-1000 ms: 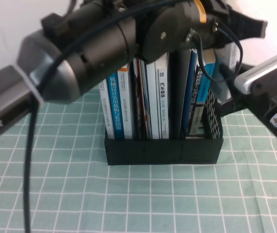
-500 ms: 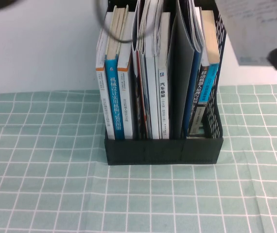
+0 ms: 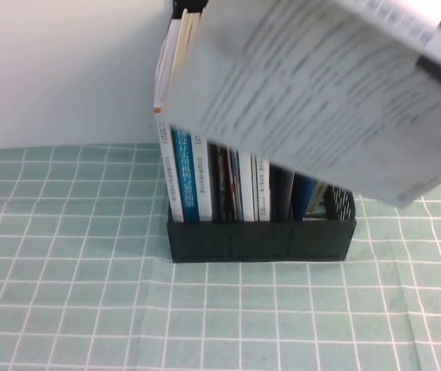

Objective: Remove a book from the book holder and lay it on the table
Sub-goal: Place the picked book on the book

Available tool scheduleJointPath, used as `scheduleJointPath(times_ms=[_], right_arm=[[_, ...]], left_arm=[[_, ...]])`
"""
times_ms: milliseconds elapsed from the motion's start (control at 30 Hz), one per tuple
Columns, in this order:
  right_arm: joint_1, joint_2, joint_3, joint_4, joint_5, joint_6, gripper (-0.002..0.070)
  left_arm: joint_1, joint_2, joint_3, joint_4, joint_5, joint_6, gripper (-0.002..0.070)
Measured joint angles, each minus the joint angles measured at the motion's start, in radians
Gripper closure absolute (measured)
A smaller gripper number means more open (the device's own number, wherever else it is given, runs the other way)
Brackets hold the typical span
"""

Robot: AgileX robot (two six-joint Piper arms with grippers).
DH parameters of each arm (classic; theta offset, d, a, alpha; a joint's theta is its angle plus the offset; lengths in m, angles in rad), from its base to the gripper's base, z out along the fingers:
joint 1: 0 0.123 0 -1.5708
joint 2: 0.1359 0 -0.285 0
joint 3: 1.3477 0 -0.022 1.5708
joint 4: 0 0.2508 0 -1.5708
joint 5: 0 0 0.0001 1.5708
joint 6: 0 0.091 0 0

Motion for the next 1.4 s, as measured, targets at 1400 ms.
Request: scheduleJointPath(times_ms=[1400], right_arm=[[0.278, 0.639, 0.004, 0.112, 0.243, -0.334, 0.0559]], left_arm=[[0.000, -0.646, 0.894, -0.173, -0.646, -0.373, 0.0678]])
